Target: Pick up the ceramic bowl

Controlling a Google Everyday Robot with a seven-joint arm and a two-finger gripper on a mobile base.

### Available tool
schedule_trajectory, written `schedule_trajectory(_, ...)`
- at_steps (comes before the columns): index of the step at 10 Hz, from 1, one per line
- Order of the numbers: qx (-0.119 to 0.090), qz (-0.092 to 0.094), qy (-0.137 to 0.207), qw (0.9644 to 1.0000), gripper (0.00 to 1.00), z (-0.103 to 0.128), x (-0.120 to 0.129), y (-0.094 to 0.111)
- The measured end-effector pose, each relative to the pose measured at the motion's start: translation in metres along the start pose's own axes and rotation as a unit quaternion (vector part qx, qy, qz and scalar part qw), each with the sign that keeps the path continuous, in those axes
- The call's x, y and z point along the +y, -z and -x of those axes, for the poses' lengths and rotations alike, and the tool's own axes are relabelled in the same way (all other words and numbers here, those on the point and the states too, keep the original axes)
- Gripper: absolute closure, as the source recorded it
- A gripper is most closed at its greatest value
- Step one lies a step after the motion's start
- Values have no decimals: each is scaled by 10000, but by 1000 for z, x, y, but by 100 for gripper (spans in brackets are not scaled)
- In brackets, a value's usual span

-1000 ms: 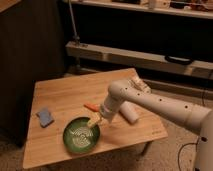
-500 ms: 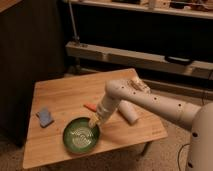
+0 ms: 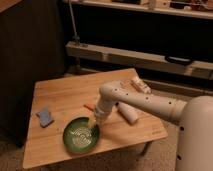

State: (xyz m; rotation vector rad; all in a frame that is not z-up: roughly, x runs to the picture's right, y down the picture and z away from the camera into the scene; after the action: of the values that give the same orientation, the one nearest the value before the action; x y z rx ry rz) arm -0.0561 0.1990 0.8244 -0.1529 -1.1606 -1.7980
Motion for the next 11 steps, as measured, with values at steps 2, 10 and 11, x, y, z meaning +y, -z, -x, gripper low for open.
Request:
schedule_trajectory(2,-75,-31,-63,9999,62,-2,5,-1)
schedule_trajectory(10,-919,12,63,9957,96,-1,0,-24)
schedule_trajectory(11,-913,14,61,9958,96,-1,0,-24)
